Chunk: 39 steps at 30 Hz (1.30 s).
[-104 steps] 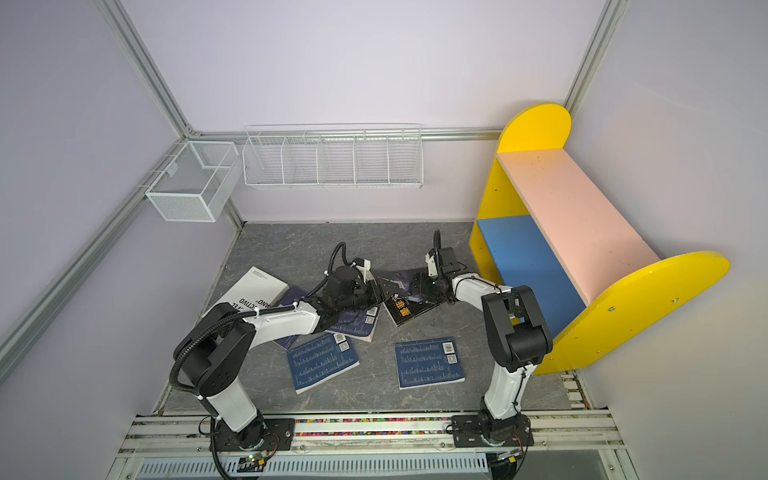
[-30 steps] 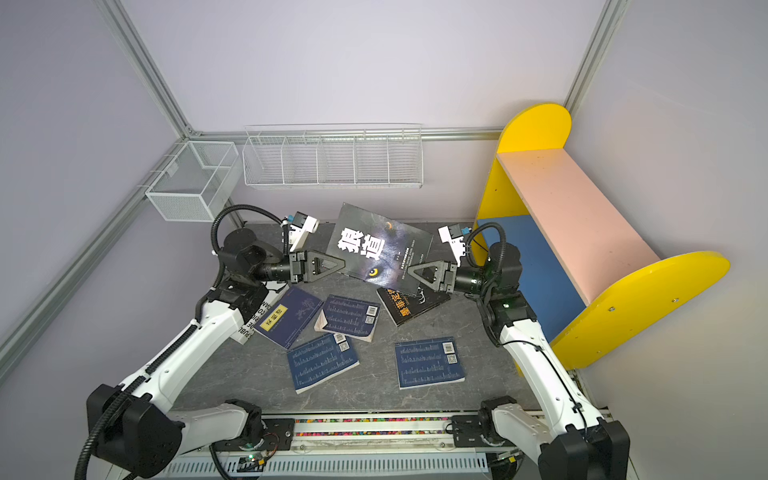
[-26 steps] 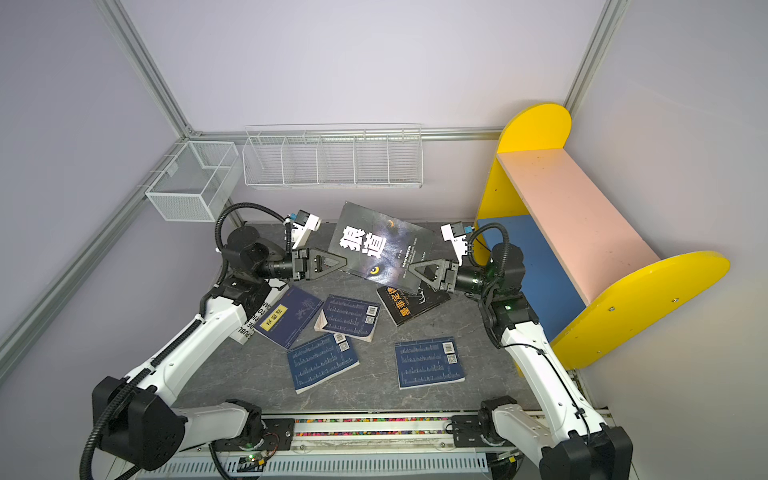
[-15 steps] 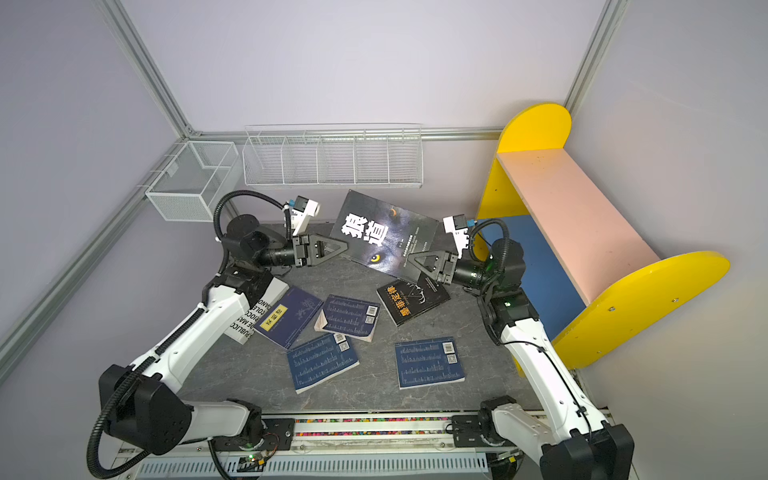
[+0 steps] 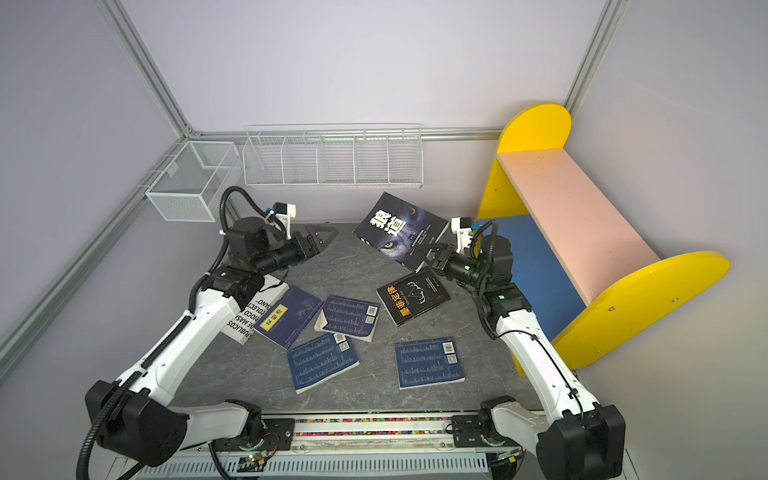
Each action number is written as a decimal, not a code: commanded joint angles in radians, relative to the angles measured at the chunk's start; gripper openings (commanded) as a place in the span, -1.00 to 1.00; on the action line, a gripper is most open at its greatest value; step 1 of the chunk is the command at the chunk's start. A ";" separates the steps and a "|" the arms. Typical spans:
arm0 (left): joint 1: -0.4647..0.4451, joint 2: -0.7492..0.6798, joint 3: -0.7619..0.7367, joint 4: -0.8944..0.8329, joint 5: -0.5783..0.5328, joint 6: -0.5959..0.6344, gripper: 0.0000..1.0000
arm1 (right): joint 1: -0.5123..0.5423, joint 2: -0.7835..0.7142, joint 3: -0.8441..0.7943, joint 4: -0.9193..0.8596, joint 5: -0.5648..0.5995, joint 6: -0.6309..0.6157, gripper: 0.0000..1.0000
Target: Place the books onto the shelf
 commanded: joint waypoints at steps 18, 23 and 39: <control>-0.248 0.339 -0.071 0.762 -0.136 -0.520 0.74 | 0.060 -0.022 -0.149 0.309 0.250 0.146 -0.88; -0.284 0.423 0.022 0.819 -0.126 -0.564 0.69 | 0.085 -0.001 -0.163 0.374 0.264 0.173 -0.88; -0.329 0.455 0.057 0.819 -0.186 -0.562 -0.78 | 0.122 0.094 -0.259 0.633 0.318 0.282 -0.86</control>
